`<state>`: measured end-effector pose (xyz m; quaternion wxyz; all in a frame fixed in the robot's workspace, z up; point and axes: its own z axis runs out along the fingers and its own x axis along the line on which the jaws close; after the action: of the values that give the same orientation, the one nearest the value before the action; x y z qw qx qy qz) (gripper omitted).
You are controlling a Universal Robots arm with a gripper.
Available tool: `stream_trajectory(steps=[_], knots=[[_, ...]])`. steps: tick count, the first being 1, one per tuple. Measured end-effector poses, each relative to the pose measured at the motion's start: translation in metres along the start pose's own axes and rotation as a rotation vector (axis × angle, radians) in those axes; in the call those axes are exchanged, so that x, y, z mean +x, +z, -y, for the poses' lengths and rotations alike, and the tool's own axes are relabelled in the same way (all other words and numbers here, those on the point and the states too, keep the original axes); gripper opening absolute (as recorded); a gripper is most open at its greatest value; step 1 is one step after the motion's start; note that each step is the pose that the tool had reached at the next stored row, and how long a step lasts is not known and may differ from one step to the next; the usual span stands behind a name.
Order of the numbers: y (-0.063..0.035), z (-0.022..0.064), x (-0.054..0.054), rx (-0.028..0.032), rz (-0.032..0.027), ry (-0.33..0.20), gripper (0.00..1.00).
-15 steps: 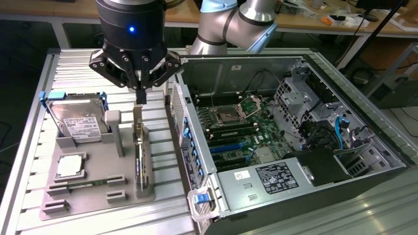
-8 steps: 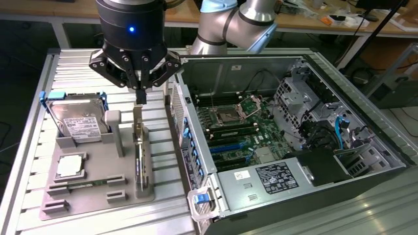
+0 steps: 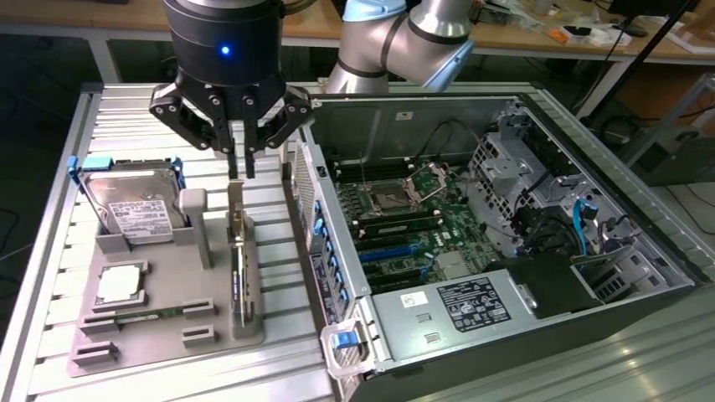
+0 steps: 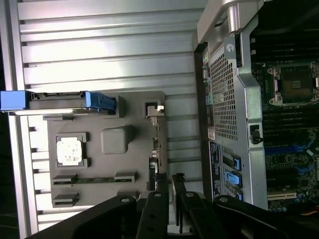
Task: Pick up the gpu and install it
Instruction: 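Pick up the gpu and move the gpu toward the slot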
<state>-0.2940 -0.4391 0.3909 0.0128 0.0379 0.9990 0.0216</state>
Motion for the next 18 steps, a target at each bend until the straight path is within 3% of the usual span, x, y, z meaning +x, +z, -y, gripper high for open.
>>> stream_trajectory(steps=[3,4,8,18], knots=[[0.0000,0.0000,0.0000,-0.0001,0.0000,0.000,0.36],[0.0000,0.0000,0.0000,0.0000,0.0000,0.000,0.36],[0.0000,0.0000,0.0000,0.0000,0.0000,0.000,0.54],[0.0000,0.0016,-0.0001,0.0000,0.0000,0.000,0.54]])
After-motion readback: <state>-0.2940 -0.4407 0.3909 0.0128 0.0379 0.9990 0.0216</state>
